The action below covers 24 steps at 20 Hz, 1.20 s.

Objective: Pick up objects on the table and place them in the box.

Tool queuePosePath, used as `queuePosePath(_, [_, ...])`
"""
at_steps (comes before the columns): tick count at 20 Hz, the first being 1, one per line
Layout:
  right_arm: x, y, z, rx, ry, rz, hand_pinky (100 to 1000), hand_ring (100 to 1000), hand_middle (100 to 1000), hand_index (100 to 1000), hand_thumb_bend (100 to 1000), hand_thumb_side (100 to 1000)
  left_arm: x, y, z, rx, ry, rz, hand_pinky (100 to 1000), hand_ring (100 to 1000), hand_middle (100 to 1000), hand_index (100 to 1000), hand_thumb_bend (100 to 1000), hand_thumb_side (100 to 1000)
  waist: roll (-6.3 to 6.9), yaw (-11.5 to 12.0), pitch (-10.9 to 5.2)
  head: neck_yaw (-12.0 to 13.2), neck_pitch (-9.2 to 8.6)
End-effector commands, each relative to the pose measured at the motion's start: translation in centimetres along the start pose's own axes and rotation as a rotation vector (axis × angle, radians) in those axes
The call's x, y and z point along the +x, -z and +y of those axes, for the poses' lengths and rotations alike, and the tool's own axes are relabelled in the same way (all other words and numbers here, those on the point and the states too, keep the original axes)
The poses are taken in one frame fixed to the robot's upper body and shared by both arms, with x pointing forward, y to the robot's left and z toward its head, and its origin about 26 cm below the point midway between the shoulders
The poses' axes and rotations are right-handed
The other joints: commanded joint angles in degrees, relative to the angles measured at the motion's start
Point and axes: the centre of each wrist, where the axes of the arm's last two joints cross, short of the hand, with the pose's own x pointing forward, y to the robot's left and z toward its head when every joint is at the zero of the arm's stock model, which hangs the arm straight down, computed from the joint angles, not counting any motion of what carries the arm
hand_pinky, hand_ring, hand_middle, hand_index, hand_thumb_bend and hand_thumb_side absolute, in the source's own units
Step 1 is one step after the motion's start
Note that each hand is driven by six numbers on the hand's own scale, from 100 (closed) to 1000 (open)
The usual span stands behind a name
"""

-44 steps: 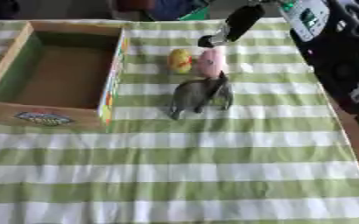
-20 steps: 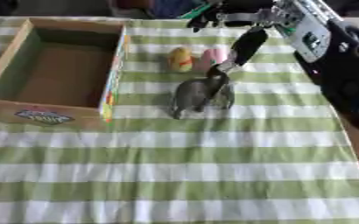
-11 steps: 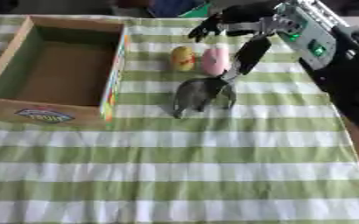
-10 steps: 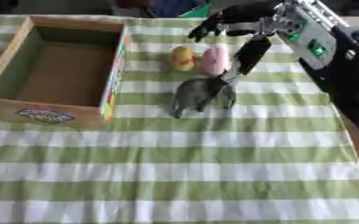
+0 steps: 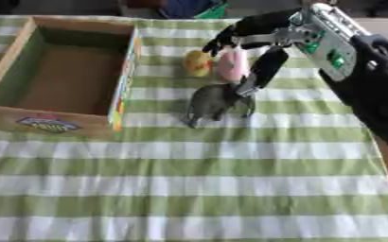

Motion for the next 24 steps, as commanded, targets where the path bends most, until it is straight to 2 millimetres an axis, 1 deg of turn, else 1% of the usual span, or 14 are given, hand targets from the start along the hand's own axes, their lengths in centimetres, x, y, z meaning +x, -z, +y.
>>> queuePosePath(1, [0.2,-0.5,-1.2,0.263,-0.209,-0.186,783,874,811,1000,522,618,0.7,0.6,-0.1,-0.019,0.005,-0.032,608,738,702,769,100,994,0.0,0.0,-0.84,0.0,-0.28])
queuePosePath(4, [0.5,0.0,-0.7,0.285,-0.189,-0.18,766,857,789,994,554,596,0.7,0.6,-0.2,-0.022,0.005,-0.032,609,738,701,768,100,991,-0.18,0.0,-0.72,-0.1,-0.17])
queuePosePath(9, [1.0,0.7,-0.2,0.308,-0.144,-0.16,757,852,777,981,574,560,0.8,0.7,-0.2,-0.023,0.006,-0.034,609,739,702,768,100,989,-0.45,0.0,-0.62,-0.2,-0.15])
queuePosePath(12, [1.4,0.9,-0.2,0.316,-0.137,-0.154,755,852,775,976,568,550,0.8,0.8,-0.2,-0.022,0.006,-0.033,609,739,703,768,100,989,-0.58,0.1,-0.57,-0.3,-0.19])
queuePosePath(17, [1.6,1.5,0.5,0.347,-0.126,-0.141,749,850,769,966,554,549,0.8,0.8,-0.2,-0.023,0.004,-0.032,609,739,703,767,100,989,-0.56,0.3,-0.54,-0.6,-0.13])
queuePosePath(18, [1.7,1.6,0.5,0.347,-0.123,-0.136,741,845,762,951,532,565,0.8,0.7,-0.2,-0.024,0.003,-0.031,609,739,703,767,100,989,-0.52,0.3,-0.53,-0.6,-0.15])
queuePosePath(21, [1.8,2.0,0.0,0.33,-0.109,-0.114,727,834,744,916,498,577,0.7,0.7,-0.3,-0.026,-0.001,-0.029,609,740,703,766,100,989,-0.38,0.4,-0.51,-0.7,-0.22])
queuePosePath(22, [1.9,2.2,-0.1,0.324,-0.103,-0.106,715,823,726,889,455,576,0.7,0.7,-0.4,-0.026,-0.002,-0.028,609,740,703,766,100,989,-0.31,0.4,-0.5,-0.8,-0.22])
queuePosePath(23, [2.0,2.3,-0.3,0.318,-0.095,-0.099,707,817,716,874,442,573,0.7,0.7,-0.4,-0.027,-0.003,-0.028,610,740,703,766,100,989,-0.25,0.4,-0.49,-0.8,-0.2])
queuePosePath(24, [2.2,2.5,-0.4,0.313,-0.089,-0.094,697,809,704,847,388,563,0.7,0.6,-0.4,-0.027,-0.003,-0.027,610,740,703,766,100,990,-0.2,0.4,-0.47,-0.8,-0.19])
